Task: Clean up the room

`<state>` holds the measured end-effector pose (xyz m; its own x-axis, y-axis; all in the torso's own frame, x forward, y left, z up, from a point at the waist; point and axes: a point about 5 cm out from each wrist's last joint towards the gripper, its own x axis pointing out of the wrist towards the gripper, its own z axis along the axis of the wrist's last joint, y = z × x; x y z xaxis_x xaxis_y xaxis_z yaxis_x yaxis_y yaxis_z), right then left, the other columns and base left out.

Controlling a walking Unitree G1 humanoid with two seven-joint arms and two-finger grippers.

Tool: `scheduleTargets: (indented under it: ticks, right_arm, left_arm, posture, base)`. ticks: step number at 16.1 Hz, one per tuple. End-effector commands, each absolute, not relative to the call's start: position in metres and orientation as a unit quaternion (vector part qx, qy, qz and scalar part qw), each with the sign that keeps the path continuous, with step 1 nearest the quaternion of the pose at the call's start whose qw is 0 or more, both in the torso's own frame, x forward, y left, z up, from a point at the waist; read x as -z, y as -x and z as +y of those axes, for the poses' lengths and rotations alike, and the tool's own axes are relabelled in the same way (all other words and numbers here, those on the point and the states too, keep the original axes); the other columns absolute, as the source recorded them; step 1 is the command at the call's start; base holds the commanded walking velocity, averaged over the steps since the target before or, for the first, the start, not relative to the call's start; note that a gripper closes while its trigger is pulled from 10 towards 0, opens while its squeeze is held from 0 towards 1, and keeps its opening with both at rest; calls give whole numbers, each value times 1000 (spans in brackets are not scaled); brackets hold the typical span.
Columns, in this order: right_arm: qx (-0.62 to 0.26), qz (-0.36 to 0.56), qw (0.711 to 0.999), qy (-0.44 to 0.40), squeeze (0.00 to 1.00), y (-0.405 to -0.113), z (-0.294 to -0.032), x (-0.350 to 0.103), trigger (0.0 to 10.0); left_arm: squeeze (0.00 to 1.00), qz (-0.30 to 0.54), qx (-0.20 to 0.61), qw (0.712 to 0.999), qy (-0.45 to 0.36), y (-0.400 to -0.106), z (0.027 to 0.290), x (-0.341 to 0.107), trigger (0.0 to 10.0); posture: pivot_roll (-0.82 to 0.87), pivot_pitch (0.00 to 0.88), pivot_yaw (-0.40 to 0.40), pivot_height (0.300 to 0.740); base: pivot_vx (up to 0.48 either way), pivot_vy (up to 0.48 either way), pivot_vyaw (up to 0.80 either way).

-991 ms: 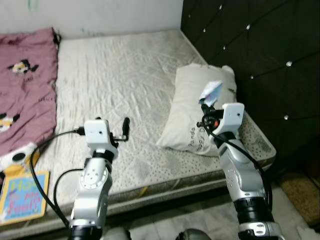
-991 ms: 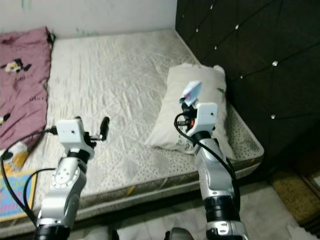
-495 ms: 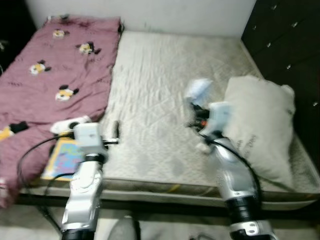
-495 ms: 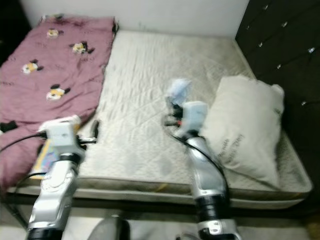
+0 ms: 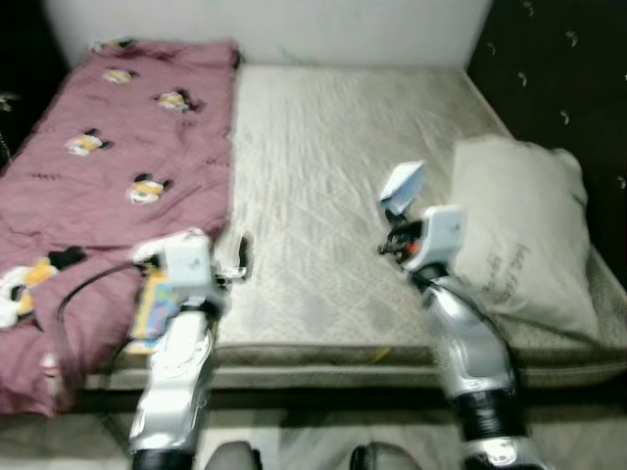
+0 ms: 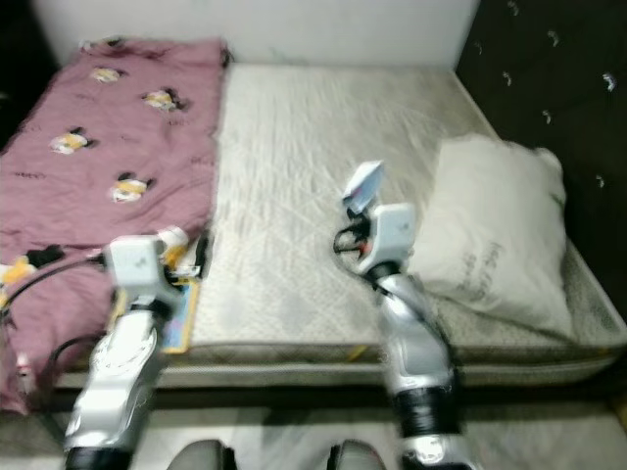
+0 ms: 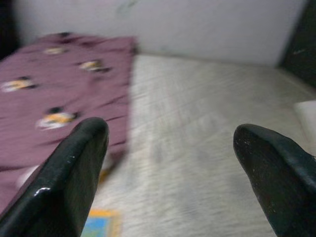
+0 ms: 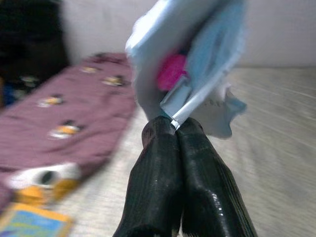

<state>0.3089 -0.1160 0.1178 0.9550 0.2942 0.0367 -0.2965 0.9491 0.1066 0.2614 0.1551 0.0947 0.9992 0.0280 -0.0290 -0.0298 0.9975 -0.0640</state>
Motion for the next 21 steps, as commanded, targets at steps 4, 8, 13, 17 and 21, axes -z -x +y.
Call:
scheduleTargets:
  ticks: [4,8,13,17,21]
  right_arm:
    - [-139,-12,989,-42,0,-310,-126,-119,10000]
    - [-141,-11,989,-40,0,-310,-125,-118,10000]
    - [-139,-11,989,-42,0,-310,-125,-118,10000]
    - [-139,-10,989,-44,0,-311,-125,-118,10000]
    - [-139,-11,989,-43,0,-312,-125,-118,10000]
  left_arm:
    - [0,7,-1,999,37,-263,147,-98,10000]
    - [0,-6,24,999,49,-260,143,-101,10000]
    - [0,-6,29,998,51,-259,143,-101,10000]
    - [0,-6,30,998,52,-259,143,-101,10000]
    - [0,-5,24,998,49,-260,144,-101,10000]
  posture:
    - [-6,47,1,740]
    - [-7,48,0,740]
    - [-6,50,2,740]
    - [-3,51,3,740]
    - [-2,45,1,740]
  base:
    - [0,318,0]
    - [184,0,0]
    - [449,0,0]
    - [480,0,0]
    - [446,0,0]
